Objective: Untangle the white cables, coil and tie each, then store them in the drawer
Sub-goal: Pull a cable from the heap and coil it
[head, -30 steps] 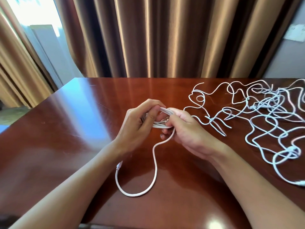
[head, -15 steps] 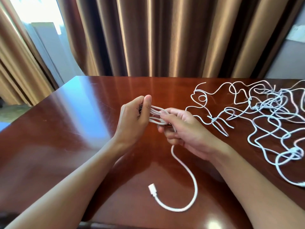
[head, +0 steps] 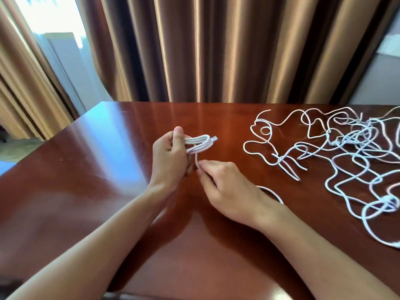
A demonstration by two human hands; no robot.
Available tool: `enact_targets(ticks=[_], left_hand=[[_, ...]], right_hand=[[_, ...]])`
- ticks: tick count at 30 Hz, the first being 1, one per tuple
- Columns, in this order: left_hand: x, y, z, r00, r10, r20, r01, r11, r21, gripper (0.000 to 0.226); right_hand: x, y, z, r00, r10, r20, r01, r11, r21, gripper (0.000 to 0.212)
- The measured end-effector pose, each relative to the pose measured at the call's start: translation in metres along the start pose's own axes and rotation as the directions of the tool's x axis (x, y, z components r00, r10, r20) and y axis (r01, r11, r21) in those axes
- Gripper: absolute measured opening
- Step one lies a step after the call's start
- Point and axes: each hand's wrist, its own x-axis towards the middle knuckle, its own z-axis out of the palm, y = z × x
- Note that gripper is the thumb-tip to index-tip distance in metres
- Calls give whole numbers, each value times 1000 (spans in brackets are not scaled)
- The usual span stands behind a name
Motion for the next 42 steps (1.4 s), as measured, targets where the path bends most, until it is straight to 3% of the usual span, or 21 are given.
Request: enact_targets(ticks=[3, 6, 11, 15, 18, 23, 26, 29, 34, 37, 42], left_hand=[[-1, -6, -3, 953, 295, -67, -253, 898, 359, 39], [-3, -4, -4, 909, 412, 66, -395, 799, 452, 40], [1, 1, -6, 880, 417, 229, -476, 771, 423, 38], [4, 3, -11, 842, 314, 438, -466, 833, 299, 35], [-4, 8, -9, 816, 208, 539, -343, 925, 163, 34], [-17, 20, -1, 856, 179, 485, -130, 982, -134, 38], [-19, 21, 4, 917, 162, 365, -103, 979, -176, 43], [-13, 13, 2, 959, 235, 156, -244, 969, 42, 49], [-8, 7, -2, 930, 365, -41, -336, 889, 311, 48], [-6, 5, -3, 906, 423, -8, -382, 827, 411, 48], [1, 4, -10, 880, 430, 200, -469, 721, 511, 47]], right_hand=[[-3, -7, -1, 999, -35, 25, 37, 996, -83, 22], [-4, -11, -12, 986, -157, -51, 141, 963, -230, 29], [2, 1, -34, 948, -255, -190, 175, 918, -355, 36], [4, 10, -45, 947, -207, -246, 171, 972, -161, 24], [7, 16, -56, 936, -138, -325, 130, 990, -47, 23], [9, 19, -41, 935, -110, -337, 141, 988, 70, 13], [10, 22, -27, 949, -65, -308, 89, 994, 63, 19], [7, 18, -13, 974, -49, -222, 58, 998, 31, 23], [3, 4, 0, 996, -71, -58, 76, 993, 85, 18], [-2, -4, 2, 997, -75, 18, 75, 997, 5, 25], [0, -6, -17, 981, -116, -154, 115, 993, -11, 34]])
